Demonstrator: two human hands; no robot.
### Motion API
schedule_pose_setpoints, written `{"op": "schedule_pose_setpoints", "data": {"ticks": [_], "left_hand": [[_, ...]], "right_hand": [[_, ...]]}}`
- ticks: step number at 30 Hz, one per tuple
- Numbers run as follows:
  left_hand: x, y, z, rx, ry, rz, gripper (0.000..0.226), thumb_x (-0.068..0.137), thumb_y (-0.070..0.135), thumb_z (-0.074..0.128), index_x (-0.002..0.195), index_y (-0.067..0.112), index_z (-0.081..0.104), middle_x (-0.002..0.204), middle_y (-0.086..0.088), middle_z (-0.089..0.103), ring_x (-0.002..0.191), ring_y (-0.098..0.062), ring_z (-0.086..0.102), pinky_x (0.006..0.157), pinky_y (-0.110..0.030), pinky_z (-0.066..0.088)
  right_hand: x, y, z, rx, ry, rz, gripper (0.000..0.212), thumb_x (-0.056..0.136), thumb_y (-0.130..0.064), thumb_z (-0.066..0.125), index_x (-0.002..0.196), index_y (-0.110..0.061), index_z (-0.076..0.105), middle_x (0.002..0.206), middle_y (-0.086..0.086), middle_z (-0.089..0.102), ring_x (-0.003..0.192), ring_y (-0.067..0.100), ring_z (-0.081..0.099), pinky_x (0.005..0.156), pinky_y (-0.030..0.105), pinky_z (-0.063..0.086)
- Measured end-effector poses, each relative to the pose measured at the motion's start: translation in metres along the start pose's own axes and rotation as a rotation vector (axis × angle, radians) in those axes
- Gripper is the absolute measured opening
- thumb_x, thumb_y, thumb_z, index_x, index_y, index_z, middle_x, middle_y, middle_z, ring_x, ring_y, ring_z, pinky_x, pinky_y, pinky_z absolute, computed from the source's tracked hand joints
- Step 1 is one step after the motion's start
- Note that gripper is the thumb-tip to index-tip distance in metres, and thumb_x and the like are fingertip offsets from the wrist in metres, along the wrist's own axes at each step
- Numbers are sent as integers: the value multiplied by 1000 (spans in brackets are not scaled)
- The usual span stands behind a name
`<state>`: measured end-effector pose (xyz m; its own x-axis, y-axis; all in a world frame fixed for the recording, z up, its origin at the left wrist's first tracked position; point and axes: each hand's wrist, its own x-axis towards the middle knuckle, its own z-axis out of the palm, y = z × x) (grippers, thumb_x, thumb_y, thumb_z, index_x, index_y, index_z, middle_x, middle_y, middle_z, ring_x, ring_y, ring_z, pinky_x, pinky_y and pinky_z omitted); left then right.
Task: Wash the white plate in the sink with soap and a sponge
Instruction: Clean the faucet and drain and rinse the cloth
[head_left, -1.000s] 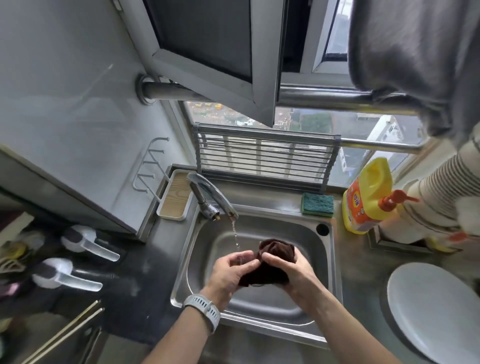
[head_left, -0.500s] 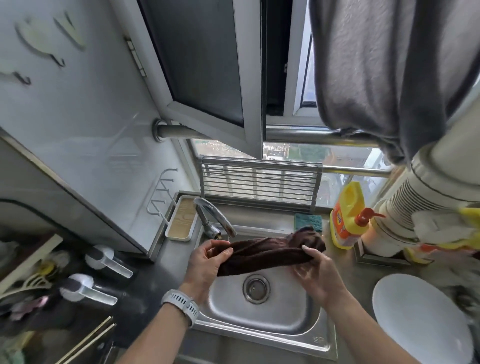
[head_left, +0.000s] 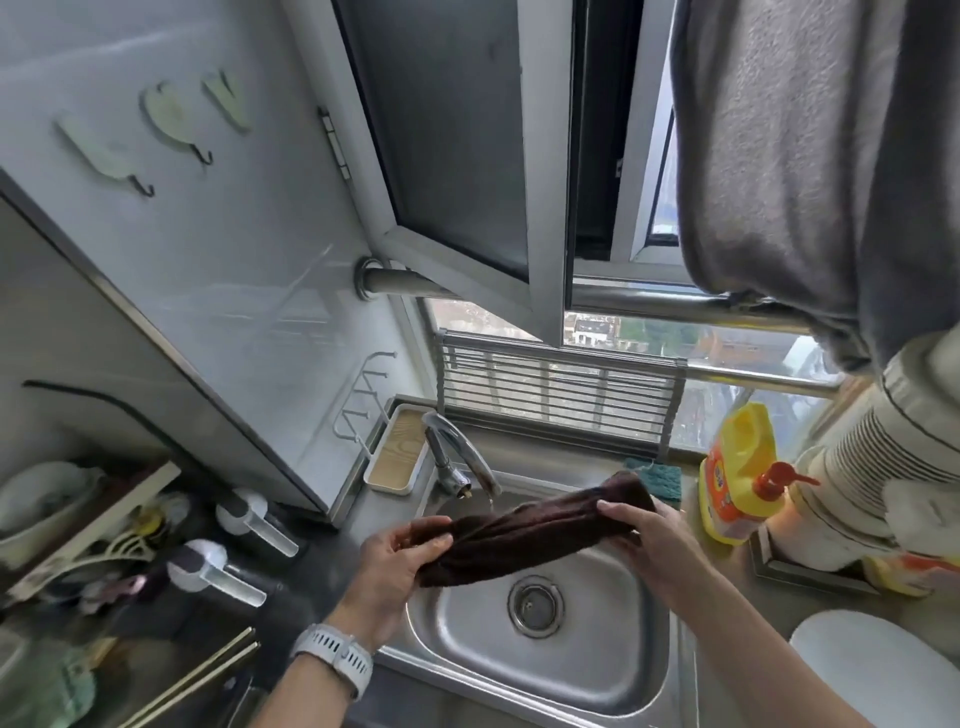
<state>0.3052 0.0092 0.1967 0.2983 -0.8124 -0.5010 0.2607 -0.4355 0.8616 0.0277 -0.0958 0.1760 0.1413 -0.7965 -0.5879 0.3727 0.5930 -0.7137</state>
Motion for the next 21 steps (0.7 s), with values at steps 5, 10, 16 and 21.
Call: {"op": "schedule_pose_setpoints", "data": {"ticks": [5, 10, 16, 21], "left_hand": [[-2, 46, -29, -205, 67, 109, 28, 82, -5, 69, 110, 0, 72, 103, -17, 77, 91, -25, 74, 65, -22, 61], [29, 77, -44, -350, 200, 152, 34, 82, -1, 72, 116, 1, 72, 110, -19, 75, 96, -28, 71, 62, -22, 59], [65, 47, -44, -402, 313, 74, 22, 88, -3, 67, 107, 7, 73, 107, -17, 74, 89, -23, 70, 63, -22, 57], [85, -1, -23, -461, 305, -70, 27, 89, -2, 67, 115, 0, 66, 102, -24, 75, 87, -31, 73, 64, -29, 60]], "right_hand": [[13, -49, 72, 15, -190, -66, 32, 78, 4, 76, 107, 5, 64, 101, 23, 72, 91, 30, 76, 84, 38, 62], [46, -74, 143, 37, -177, -17, 15, 83, 4, 74, 94, 3, 63, 89, 16, 71, 77, 25, 73, 68, 27, 63], [107, -47, 168, -36, -63, 91, 30, 81, 2, 78, 104, 5, 59, 101, 20, 66, 78, 26, 70, 49, 23, 59], [125, -10, 159, -100, -30, 213, 27, 78, -3, 81, 100, 3, 67, 91, 17, 69, 71, 21, 71, 56, 24, 60]]}}
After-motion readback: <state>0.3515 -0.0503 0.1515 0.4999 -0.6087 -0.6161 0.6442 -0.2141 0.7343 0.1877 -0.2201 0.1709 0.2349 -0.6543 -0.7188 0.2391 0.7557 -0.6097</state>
